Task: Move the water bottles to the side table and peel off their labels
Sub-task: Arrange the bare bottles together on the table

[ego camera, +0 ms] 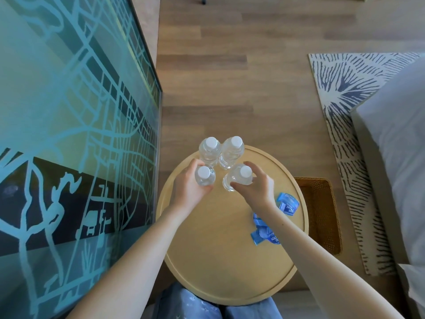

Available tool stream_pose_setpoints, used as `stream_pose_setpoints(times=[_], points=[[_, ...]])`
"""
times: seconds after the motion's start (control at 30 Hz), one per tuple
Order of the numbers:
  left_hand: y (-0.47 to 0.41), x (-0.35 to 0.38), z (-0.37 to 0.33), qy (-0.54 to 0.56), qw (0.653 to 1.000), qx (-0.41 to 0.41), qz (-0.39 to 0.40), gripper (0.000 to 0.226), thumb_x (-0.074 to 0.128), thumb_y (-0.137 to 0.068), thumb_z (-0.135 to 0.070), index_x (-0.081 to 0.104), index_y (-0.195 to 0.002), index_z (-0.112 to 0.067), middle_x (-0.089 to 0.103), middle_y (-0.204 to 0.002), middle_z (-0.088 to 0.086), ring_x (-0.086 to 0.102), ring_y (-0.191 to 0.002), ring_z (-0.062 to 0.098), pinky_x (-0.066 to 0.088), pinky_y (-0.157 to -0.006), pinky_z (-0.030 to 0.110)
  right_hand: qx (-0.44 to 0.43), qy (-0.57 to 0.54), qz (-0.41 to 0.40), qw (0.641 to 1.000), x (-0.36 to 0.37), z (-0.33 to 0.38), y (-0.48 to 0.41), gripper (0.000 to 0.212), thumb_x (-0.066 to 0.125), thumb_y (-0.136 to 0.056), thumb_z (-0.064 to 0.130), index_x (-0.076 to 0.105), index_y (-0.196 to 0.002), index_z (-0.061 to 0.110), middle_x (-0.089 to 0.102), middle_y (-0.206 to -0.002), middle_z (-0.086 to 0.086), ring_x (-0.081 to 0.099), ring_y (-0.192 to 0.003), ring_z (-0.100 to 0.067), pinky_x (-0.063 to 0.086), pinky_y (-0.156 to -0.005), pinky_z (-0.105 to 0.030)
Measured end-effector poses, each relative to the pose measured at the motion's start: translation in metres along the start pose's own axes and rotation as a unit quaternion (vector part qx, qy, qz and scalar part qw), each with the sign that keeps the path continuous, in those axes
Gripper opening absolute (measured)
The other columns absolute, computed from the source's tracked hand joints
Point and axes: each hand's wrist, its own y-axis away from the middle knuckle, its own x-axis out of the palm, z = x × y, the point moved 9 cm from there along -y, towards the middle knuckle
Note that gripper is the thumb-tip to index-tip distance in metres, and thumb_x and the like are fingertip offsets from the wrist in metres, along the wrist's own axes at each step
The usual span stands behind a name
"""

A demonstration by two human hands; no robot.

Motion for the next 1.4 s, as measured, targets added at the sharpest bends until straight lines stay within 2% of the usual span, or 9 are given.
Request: stream_pose_setpoints(times=[0.17, 0.37, 0.47, 0.53, 0.67, 0.83, 0.97, 1.1, 1.4], points=[[-0.005, 0.007, -0.002, 0.000, 1.000, 0.018, -0.006, 0.045, 0.086, -0.063, -0.020, 0.058, -0.098, -0.026, 0.062, -0.077, -0.016, 0.056, -0.075, 0.007, 0.037, -0.055, 0.006, -0.003, 0.002, 0.017, 1.000, 0.012, -0.005, -0.001, 0.063, 0.086, -0.068, 0.025, 0.062, -0.125, 0.037, 0.062, -0.096, 0.027, 0.052, -0.091, 0.022, 0.039, -0.065, 0.002], [-0.008, 0.016, 0.003, 0.005, 1.000, 0.004, -0.002, 0.050, 0.087, -0.064, -0.020, 0.057, -0.103, -0.028, 0.062, -0.075, -0.017, 0.055, -0.069, 0.006, 0.037, -0.056, 0.006, -0.026, 0.007, 0.014, 1.000, 0.018, -0.007, -0.003, 0.066, 0.088, -0.070, 0.019, 0.063, -0.130, 0.029, 0.065, -0.104, 0.020, 0.048, -0.094, 0.031, 0.035, -0.073, 0.006], [-0.008, 0.019, 0.004, 0.007, 1.000, -0.002, 0.000, 0.052, 0.087, -0.063, -0.022, 0.055, -0.103, -0.032, 0.061, -0.073, -0.021, 0.055, -0.070, 0.003, 0.037, -0.057, 0.003, -0.029, 0.007, 0.014, 0.999, 0.019, -0.007, -0.005, 0.065, 0.088, -0.070, 0.018, 0.064, -0.129, 0.030, 0.063, -0.102, 0.025, 0.048, -0.094, 0.030, 0.035, -0.074, 0.006], [-0.008, 0.018, 0.004, 0.015, 1.000, -0.007, -0.004, 0.051, 0.086, -0.063, -0.025, 0.054, -0.101, -0.035, 0.060, -0.070, -0.027, 0.056, -0.072, -0.004, 0.038, -0.058, 0.002, -0.031, 0.003, 0.014, 0.999, 0.020, -0.007, -0.006, 0.065, 0.088, -0.070, 0.017, 0.064, -0.128, 0.031, 0.062, -0.102, 0.029, 0.049, -0.094, 0.029, 0.035, -0.074, 0.005], [-0.008, 0.018, 0.002, 0.029, 1.000, -0.005, -0.005, 0.047, 0.079, -0.063, -0.038, 0.052, -0.101, -0.036, 0.062, -0.078, -0.033, 0.056, -0.076, -0.017, 0.037, -0.058, 0.001, -0.028, 0.000, 0.016, 0.999, 0.022, -0.006, -0.010, 0.068, 0.087, -0.070, 0.020, 0.062, -0.132, 0.032, 0.066, -0.114, 0.018, 0.047, -0.098, 0.030, 0.035, -0.077, 0.006], [-0.009, 0.021, 0.004, 0.028, 1.000, -0.006, 0.005, 0.051, 0.085, -0.067, -0.028, 0.051, -0.104, -0.036, 0.060, -0.079, -0.029, 0.057, -0.079, -0.015, 0.038, -0.060, 0.002, -0.037, 0.007, 0.012, 0.999, 0.024, -0.002, -0.012, 0.067, 0.086, -0.072, 0.018, 0.060, -0.132, 0.031, 0.067, -0.119, 0.016, 0.047, -0.099, 0.027, 0.034, -0.079, 0.005], [-0.008, 0.023, 0.005, 0.043, 0.999, -0.010, 0.007, 0.052, 0.084, -0.069, -0.030, 0.050, -0.108, -0.037, 0.062, -0.086, -0.029, 0.058, -0.080, -0.006, 0.038, -0.062, 0.002, -0.033, -0.002, 0.009, 0.999, 0.024, -0.003, -0.010, 0.065, 0.086, -0.072, 0.020, 0.058, -0.130, 0.031, 0.068, -0.116, 0.017, 0.052, -0.098, 0.023, 0.042, -0.083, -0.011], [-0.006, 0.024, 0.010, 0.042, 0.999, -0.019, -0.001, 0.061, 0.087, -0.069, -0.030, 0.054, -0.120, -0.028, 0.067, -0.100, -0.019, 0.060, -0.086, 0.004, 0.038, -0.068, 0.001, -0.031, -0.010, 0.008, 0.999, 0.023, -0.003, -0.009, 0.064, 0.087, -0.073, 0.020, 0.058, -0.130, 0.030, 0.069, -0.116, 0.016, 0.053, -0.101, 0.021, 0.050, -0.090, -0.023], [-0.006, 0.028, 0.015, 0.044, 0.998, -0.035, -0.010, 0.064, 0.089, -0.069, -0.027, 0.058, -0.125, -0.024, 0.070, -0.112, -0.011, 0.060, -0.095, 0.006, 0.035, -0.074, -0.004, -0.041, -0.028, 0.015, 0.999, 0.025, -0.002, -0.011, 0.065, 0.085, -0.072, 0.017, 0.058, -0.129, 0.034, 0.069, -0.115, 0.017, 0.062, -0.107, -0.001, 0.055, -0.094, -0.039]])
